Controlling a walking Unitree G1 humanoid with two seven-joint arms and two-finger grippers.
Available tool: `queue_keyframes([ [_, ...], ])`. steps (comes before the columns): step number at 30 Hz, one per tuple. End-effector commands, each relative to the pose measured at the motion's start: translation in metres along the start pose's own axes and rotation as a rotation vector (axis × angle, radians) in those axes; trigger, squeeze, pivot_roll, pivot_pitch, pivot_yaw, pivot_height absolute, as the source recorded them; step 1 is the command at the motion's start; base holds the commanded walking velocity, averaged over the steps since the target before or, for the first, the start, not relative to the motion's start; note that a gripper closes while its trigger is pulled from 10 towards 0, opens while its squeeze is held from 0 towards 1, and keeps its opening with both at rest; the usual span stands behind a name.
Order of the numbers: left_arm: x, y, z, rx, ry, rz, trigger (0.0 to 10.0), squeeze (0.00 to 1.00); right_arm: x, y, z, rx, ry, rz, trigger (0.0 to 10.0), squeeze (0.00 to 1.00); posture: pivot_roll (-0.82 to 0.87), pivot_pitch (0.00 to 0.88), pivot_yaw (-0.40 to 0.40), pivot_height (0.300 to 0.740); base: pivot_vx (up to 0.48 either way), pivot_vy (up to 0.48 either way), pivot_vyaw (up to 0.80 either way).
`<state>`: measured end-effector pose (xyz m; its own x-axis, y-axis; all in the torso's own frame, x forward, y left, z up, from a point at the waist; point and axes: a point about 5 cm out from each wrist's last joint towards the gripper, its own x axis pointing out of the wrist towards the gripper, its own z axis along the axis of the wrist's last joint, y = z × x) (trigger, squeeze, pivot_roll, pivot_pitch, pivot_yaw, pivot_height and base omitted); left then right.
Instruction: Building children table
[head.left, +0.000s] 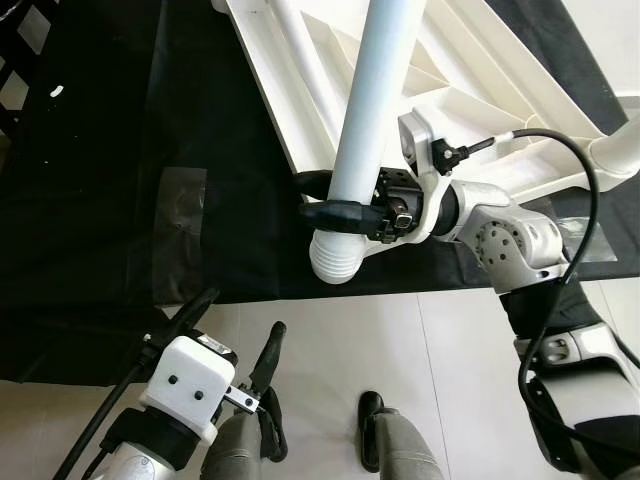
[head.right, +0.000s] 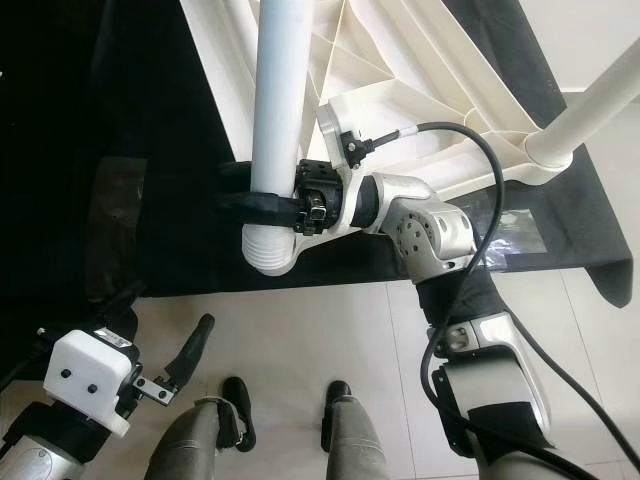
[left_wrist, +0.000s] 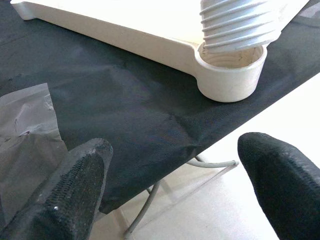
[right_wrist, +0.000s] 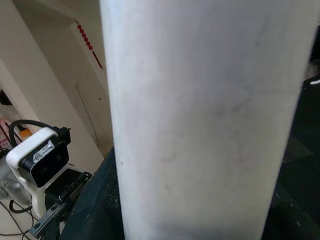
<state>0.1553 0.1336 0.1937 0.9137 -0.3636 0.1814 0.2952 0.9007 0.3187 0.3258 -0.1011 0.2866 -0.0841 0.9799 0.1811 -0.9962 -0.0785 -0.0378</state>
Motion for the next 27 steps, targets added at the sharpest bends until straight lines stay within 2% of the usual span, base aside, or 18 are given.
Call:
queue_keyframes([
  [1,-0.001,-0.002,-0.009,-0.011,0.040,-0.003,10.0,0.00,0.003,0.002,0.003,-0.067,0.018,0.021,10.0,0.00,0.01,0.404,-0.011,0.740,0.000,0.000,0.00],
  [4,0.000,-0.001,-0.011,-0.015,0.045,0.001,10.0,0.00,0.003,0.003,0.003,-0.118,0.048,0.012,10.0,0.00,0.01,0.389,-0.014,0.740,0.000,0.000,0.00],
  [6,0.004,0.002,-0.016,-0.030,0.073,0.025,10.0,0.00,0.003,0.004,0.004,-0.212,0.097,-0.029,10.0,0.00,0.02,0.362,-0.023,0.740,0.000,0.000,0.00],
  [8,0.004,0.002,-0.016,-0.030,0.073,0.025,10.0,0.00,0.003,0.004,0.004,-0.212,0.097,-0.029,10.0,0.00,0.02,0.362,-0.023,0.740,0.000,0.000,0.00],
  [10,0.011,0.022,-0.022,-0.049,0.091,0.173,10.0,0.00,0.006,0.010,0.008,-0.312,0.129,-0.118,10.0,0.00,0.02,0.313,-0.032,0.740,0.000,0.000,0.00],
  [14,0.011,0.022,-0.022,-0.049,0.091,0.173,10.0,0.00,0.006,0.010,0.008,-0.312,0.129,-0.118,10.0,0.00,0.02,0.313,-0.032,0.740,0.000,0.000,0.00],
  [15,0.017,0.035,-0.019,-0.041,0.077,0.257,10.0,0.00,0.009,0.013,0.009,-0.345,0.132,-0.158,10.0,0.00,0.02,0.280,-0.033,0.740,0.000,0.000,0.00],
  [17,0.035,0.063,0.006,-0.034,-0.039,0.364,10.0,0.00,0.016,0.018,0.007,-0.359,0.108,-0.281,10.0,0.00,0.03,0.227,-0.031,0.740,0.000,0.000,0.00],
  [19,0.035,0.063,0.006,-0.034,-0.039,0.364,10.0,0.00,0.016,0.018,0.007,-0.359,0.108,-0.281,10.0,0.00,0.03,0.227,-0.031,0.740,0.000,0.000,0.00],
  [21,0.044,0.075,0.024,-0.020,-0.113,0.388,10.0,0.00,0.020,0.016,0.004,-0.357,0.094,-0.404,10.0,0.00,0.03,0.195,-0.030,0.740,0.000,0.000,0.00],
  [23,0.049,0.079,0.031,-0.024,-0.141,0.395,10.0,0.00,0.020,0.011,0.000,-0.330,0.069,-0.540,10.0,0.00,0.03,0.175,-0.028,0.740,0.000,0.000,0.00],
  [27,0.052,0.080,0.029,-0.045,-0.138,0.390,10.0,0.00,0.021,0.010,-0.006,-0.310,0.058,-0.621,10.0,0.00,0.02,0.157,-0.024,0.740,0.000,0.000,0.00],
])
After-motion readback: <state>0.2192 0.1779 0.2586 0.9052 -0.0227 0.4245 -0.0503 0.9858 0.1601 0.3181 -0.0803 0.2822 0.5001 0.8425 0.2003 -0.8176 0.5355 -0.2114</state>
